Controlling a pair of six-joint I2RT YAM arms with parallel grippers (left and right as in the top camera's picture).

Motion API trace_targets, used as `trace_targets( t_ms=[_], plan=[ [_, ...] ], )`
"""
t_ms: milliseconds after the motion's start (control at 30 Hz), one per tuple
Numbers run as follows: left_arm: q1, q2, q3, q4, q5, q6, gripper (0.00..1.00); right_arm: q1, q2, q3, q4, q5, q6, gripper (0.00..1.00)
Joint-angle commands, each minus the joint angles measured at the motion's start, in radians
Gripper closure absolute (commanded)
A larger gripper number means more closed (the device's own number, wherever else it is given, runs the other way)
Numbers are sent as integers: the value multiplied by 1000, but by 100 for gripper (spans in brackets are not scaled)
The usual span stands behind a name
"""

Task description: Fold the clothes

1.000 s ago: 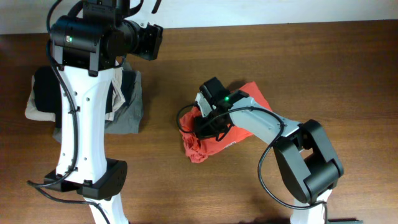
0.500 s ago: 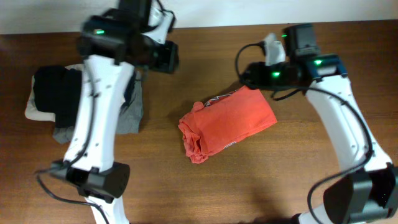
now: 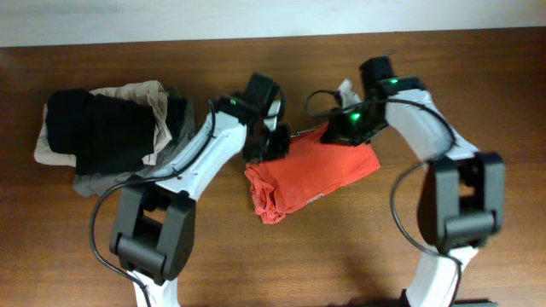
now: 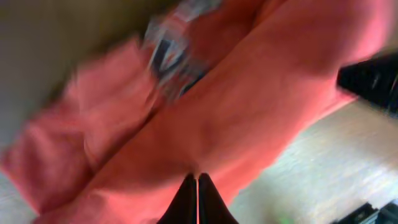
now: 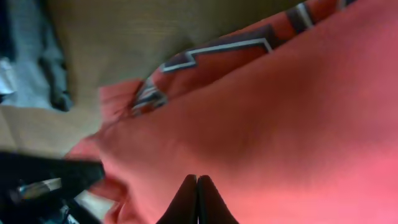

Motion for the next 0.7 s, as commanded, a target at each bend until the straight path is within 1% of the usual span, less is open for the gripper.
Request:
trace_targets(
  t_ms=[0,133,267,367,467,500,567,600,667],
  plan=[
    [5,-5,-102,19,48,-70,97,4,79,-11,22,56,45,96],
    [26,-5,-194,17,45,-69,97,-5,120,-11,27,260,67,96],
    [59,-5,-223,17,-31,-69,97,-17,111,-8,27,341,66,96],
    [87,-5,-223,35,-104,-61,96,-43,99,5,11,339,67,96],
    [114,-5,-223,94,-103,31,95,-80,82,34,-23,309,55,96],
    [122,-5,-220,120,-103,78,93,-98,71,48,-42,265,36,96],
    [126,-5,-215,137,-103,122,92,-126,54,62,-64,171,-16,95],
    [126,-5,-214,153,-104,146,92,-145,37,67,-82,105,-56,93],
    [126,-5,-213,167,-117,153,91,-173,18,71,-107,71,-59,90]
  ],
)
